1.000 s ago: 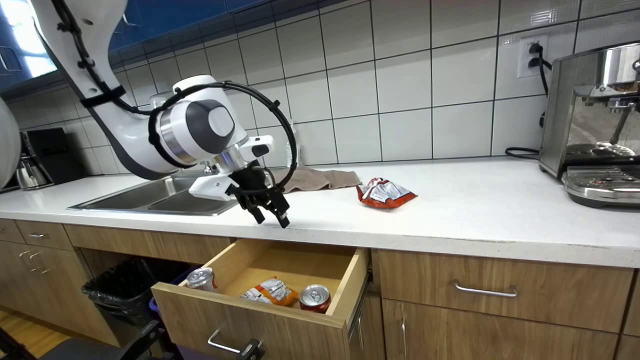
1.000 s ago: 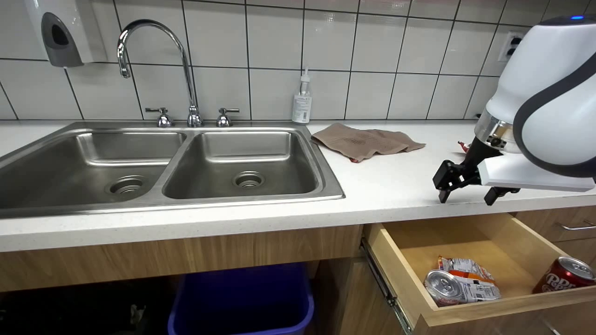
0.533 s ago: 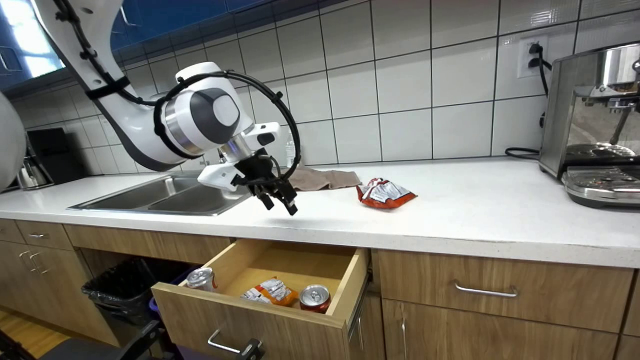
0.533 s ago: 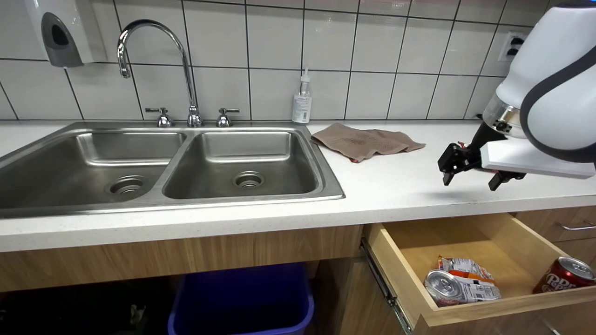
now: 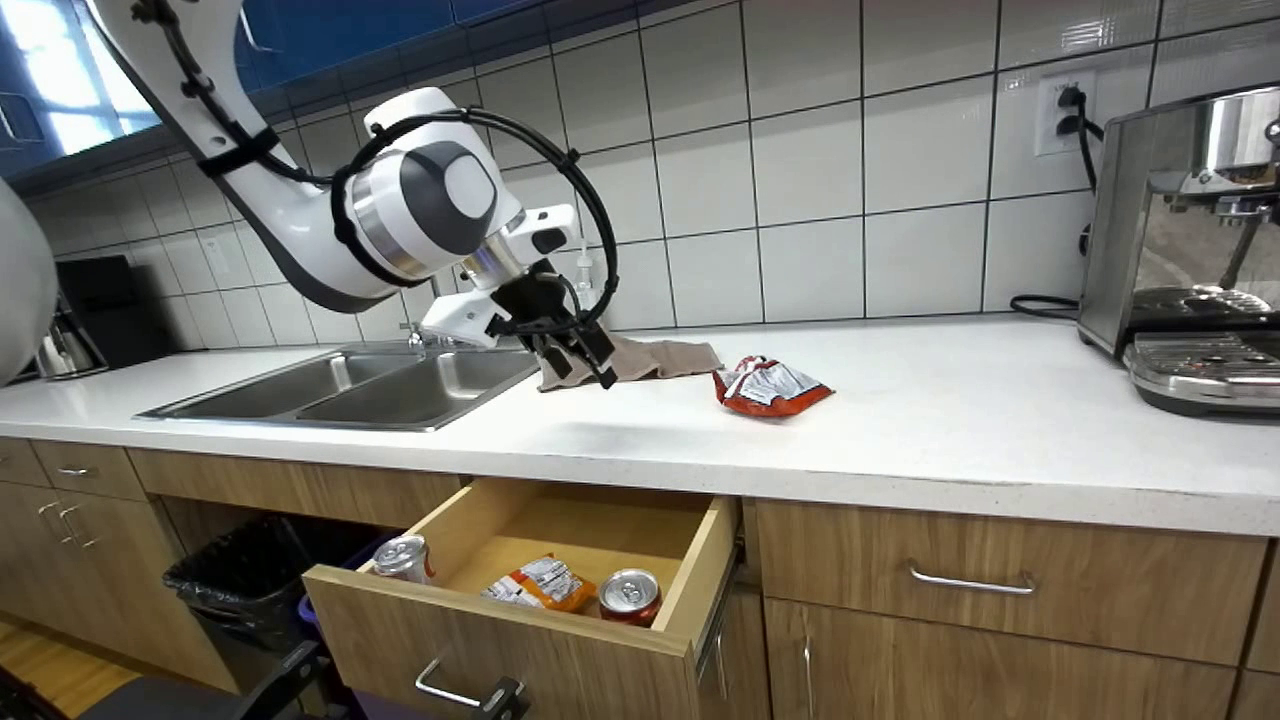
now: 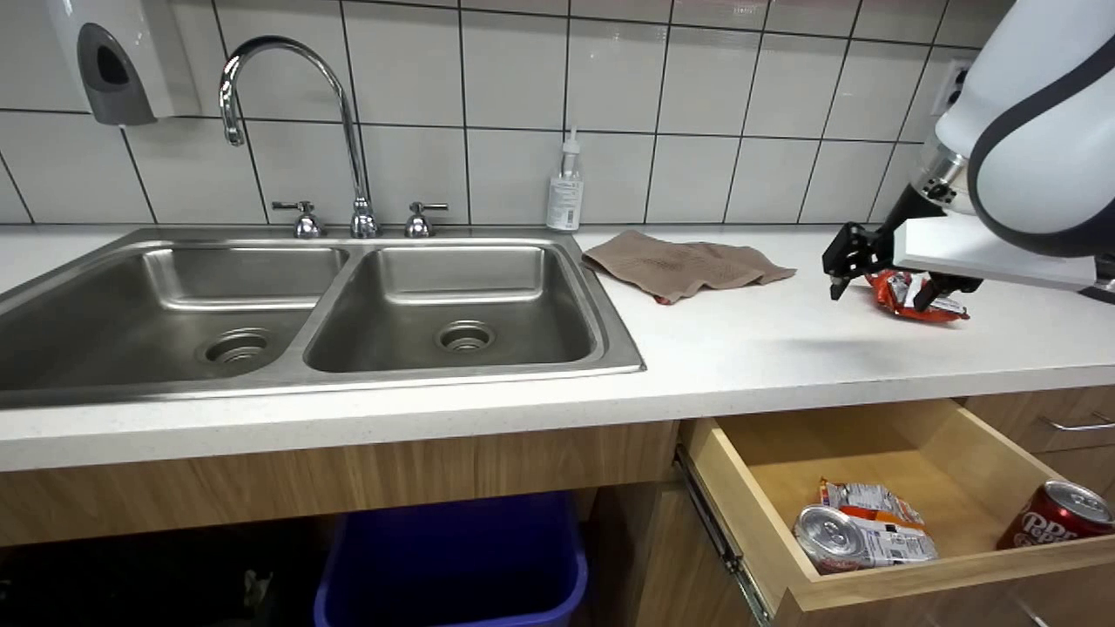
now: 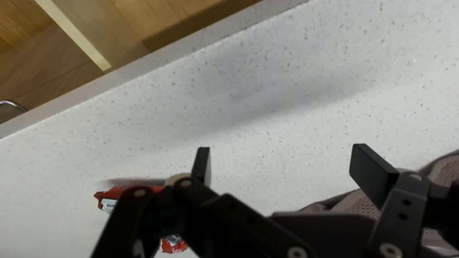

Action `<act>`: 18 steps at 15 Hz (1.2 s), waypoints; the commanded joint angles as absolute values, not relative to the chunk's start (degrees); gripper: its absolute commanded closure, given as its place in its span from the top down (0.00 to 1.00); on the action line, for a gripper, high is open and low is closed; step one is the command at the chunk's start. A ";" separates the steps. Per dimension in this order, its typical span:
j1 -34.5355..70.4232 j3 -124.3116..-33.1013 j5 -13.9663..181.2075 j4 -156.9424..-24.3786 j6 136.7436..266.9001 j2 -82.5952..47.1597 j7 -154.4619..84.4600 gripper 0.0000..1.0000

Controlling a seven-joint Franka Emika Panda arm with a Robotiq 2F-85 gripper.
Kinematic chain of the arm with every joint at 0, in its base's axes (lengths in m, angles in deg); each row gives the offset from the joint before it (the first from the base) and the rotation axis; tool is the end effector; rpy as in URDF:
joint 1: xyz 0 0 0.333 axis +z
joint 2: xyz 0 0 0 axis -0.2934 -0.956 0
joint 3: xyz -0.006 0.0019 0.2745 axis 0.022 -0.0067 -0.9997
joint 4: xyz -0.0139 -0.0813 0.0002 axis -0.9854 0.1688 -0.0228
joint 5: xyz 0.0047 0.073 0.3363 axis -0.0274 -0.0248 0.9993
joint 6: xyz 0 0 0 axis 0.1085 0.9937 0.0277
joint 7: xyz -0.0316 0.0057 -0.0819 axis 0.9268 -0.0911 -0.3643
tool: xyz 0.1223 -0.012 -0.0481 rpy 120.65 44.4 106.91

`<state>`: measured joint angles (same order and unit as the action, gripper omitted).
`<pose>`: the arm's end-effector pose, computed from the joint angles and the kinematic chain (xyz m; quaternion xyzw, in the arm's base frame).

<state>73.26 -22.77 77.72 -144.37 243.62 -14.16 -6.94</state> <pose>0.4714 -0.0289 0.2504 0.9513 -0.2081 0.2191 0.0607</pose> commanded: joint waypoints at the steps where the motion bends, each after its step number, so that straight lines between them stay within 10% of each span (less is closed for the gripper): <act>1: 74.43 -20.23 78.22 -141.20 243.59 -15.38 -4.83 1.00; 18: 59.97 -26.48 89.17 -127.60 240.30 -23.83 -5.00 1.00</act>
